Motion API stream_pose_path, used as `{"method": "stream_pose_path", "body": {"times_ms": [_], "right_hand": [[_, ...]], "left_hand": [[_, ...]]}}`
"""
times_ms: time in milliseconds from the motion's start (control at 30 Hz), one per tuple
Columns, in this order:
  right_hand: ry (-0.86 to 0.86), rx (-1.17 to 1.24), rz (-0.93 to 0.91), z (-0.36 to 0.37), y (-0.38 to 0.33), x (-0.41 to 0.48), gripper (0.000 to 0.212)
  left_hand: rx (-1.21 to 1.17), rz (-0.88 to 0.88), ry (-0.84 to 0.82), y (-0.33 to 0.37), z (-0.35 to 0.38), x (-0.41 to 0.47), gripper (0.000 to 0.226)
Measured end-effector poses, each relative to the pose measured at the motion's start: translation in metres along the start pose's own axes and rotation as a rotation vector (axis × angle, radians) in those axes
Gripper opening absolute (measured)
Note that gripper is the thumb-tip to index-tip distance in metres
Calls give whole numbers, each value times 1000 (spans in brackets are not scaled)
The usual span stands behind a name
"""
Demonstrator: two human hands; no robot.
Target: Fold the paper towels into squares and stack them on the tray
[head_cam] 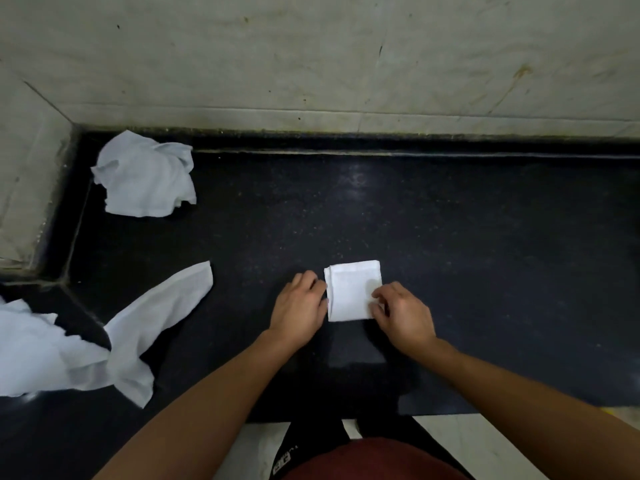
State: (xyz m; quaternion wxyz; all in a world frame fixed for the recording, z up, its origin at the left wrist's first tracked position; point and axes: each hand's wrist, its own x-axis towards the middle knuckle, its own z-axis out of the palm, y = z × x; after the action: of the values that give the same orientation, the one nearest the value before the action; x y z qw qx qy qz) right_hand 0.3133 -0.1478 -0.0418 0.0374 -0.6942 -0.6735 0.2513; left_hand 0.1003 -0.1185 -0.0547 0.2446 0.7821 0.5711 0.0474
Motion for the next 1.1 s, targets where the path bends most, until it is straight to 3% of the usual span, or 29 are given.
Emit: {"method": "stream_pose_path", "body": {"times_ms": [100,167,400,500,600,667,900,1000,1100], "right_hand": [[53,142,200,0,9,0,25],[7,128,227,1,10,3,31],[-136,125,196,9,5,0,62],[-102,160,177,13,9,-5,48],[17,174,180,12,13,-7,19],[55,118,144,10,18,-8,9],[141,-55,-33,12,33,-16,13],[130,132,-8,6,15,-5,17],[-30,669,263,5,-3,15,26]], "left_hand": [[-225,-293,-4,12,3,9,24],[-346,-433,-28,15,6,15,25],[-466,-566,6,25,6,48,34],[-454,-568,22,27,5,58,31],[-566,-520,51,38,5,62,27],[-647,-503,41,42,6,60,25],[-586,-518,15,31,17,54,22],[-295,-324,54,30,13,48,20],[47,13,-2,25,15,34,25]]}}
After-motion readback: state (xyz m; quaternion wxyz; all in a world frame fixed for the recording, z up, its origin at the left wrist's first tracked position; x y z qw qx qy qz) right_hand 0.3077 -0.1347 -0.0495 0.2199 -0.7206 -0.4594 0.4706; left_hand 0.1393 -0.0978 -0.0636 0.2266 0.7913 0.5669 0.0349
